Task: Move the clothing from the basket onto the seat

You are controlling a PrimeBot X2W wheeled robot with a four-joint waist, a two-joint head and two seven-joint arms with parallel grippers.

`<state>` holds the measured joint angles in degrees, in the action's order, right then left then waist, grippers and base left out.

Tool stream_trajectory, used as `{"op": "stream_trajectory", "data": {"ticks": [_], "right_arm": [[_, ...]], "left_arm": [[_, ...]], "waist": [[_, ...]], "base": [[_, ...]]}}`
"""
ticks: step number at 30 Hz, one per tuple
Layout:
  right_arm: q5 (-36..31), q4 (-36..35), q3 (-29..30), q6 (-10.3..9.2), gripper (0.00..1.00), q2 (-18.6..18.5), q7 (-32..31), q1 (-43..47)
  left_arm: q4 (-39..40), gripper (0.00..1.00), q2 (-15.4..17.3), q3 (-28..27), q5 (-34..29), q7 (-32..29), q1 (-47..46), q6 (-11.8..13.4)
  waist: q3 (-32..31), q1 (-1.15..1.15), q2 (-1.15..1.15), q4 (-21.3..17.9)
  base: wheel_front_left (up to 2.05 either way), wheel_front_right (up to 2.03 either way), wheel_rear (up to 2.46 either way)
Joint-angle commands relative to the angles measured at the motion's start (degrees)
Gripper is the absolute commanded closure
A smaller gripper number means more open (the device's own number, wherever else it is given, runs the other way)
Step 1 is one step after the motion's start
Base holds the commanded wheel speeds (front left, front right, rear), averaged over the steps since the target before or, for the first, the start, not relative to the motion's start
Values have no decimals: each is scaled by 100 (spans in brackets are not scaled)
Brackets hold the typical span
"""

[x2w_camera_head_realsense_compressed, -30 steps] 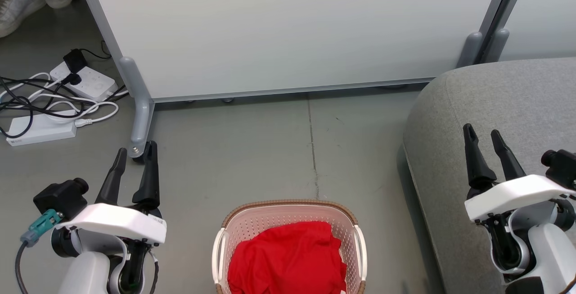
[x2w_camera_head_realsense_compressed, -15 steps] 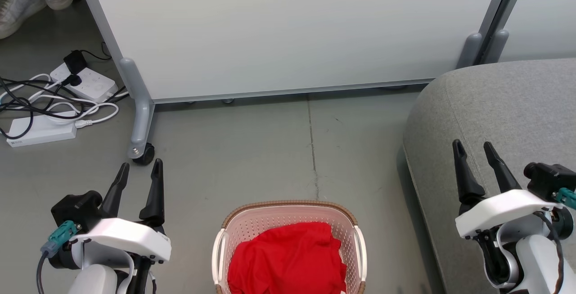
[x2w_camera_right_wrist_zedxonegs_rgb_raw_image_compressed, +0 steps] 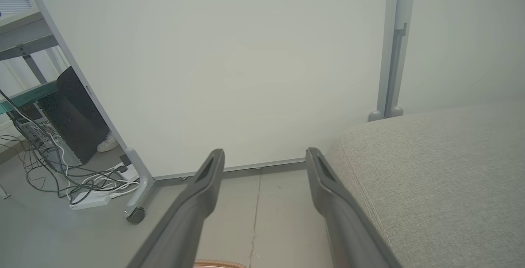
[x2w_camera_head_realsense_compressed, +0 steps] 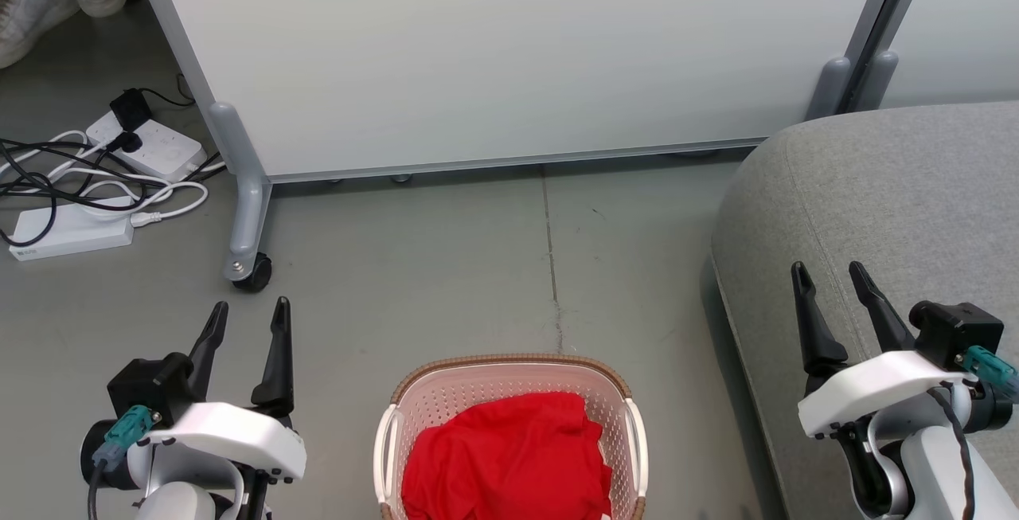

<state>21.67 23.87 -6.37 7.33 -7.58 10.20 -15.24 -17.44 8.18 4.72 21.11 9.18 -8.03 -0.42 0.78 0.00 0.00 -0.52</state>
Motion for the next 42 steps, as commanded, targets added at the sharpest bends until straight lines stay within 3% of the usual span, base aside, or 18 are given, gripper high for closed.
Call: {"op": "stream_trajectory", "data": {"ticks": [1, 42], "right_arm": [[-99, -33, -17, 22, 0, -49, 69, -1], [-539, -228, -7, 21, 0, -64, 515, 406]], "left_arm": [[54, 0, 53, 9, -101, 43, 14, 33], [402, 0, 63, 59, -861, 91, 499, 379]], "waist": [[0, 0, 0, -1], [-24, 0, 0, -21]], "base": [[0, 0, 0], [0, 0, 0]]}}
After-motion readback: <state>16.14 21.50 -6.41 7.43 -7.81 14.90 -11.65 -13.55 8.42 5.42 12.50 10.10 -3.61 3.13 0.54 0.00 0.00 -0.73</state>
